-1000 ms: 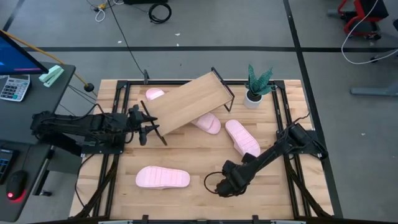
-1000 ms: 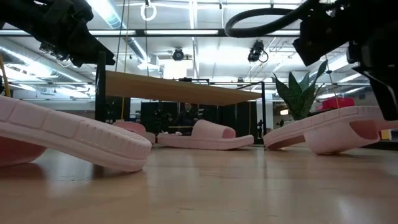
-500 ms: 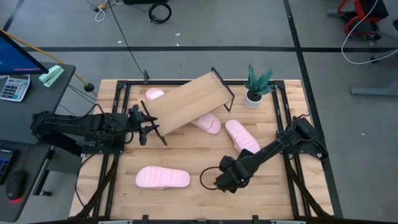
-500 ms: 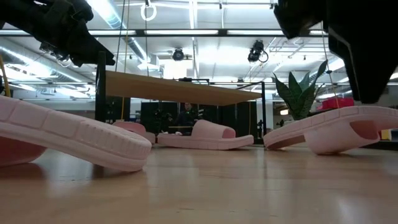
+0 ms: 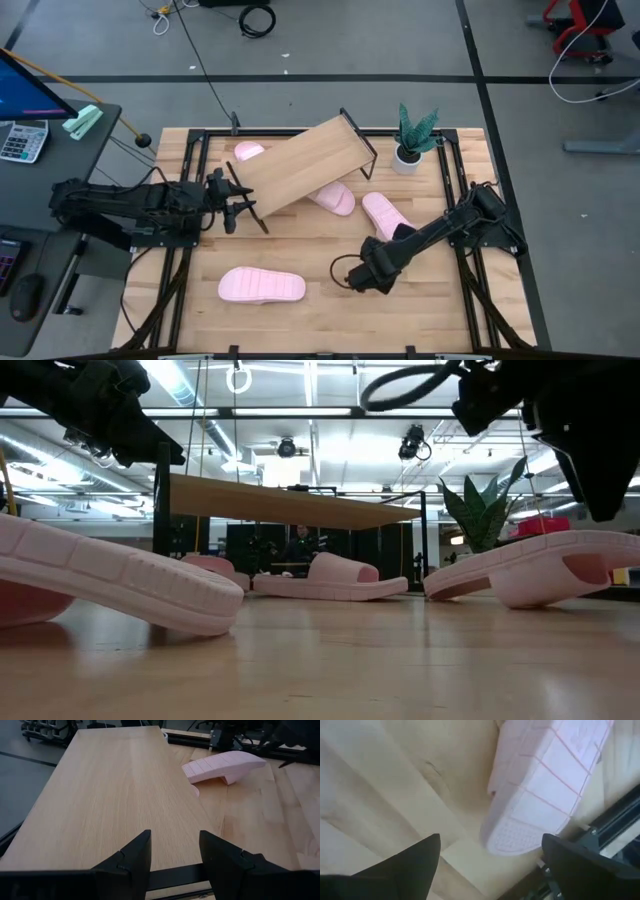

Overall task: Pick and place slides into the shelf
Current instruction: Put the pink slipper on the shelf

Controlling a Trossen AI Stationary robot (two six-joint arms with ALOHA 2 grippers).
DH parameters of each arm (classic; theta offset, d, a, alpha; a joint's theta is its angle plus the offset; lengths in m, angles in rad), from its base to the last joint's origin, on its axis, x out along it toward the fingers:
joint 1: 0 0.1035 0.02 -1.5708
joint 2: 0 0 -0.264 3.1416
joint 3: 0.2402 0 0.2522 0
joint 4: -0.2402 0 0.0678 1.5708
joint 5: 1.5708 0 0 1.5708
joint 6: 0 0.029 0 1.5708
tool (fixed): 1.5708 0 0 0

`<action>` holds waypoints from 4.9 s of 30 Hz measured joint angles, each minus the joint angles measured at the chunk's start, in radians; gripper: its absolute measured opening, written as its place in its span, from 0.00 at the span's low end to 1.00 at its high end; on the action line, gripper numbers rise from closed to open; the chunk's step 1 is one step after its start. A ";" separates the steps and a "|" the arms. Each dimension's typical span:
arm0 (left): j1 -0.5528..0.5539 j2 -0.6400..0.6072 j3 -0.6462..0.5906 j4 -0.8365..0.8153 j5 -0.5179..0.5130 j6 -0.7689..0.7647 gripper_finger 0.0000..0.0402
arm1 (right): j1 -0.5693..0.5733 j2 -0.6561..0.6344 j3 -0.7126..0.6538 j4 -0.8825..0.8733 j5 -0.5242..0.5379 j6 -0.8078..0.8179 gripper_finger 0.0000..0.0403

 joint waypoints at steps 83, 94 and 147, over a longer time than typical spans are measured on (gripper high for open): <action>0.000 0.001 -0.003 0.126 0.001 -0.114 0.43 | 0.330 -0.615 0.058 0.003 0.584 1.000 0.11; -0.001 0.000 -0.003 0.544 0.132 -0.139 0.43 | 0.121 -0.614 0.057 0.174 0.528 0.677 0.11; 0.006 -0.004 -0.001 0.940 0.200 0.135 0.43 | -0.593 -0.144 0.057 1.188 -0.551 0.314 0.11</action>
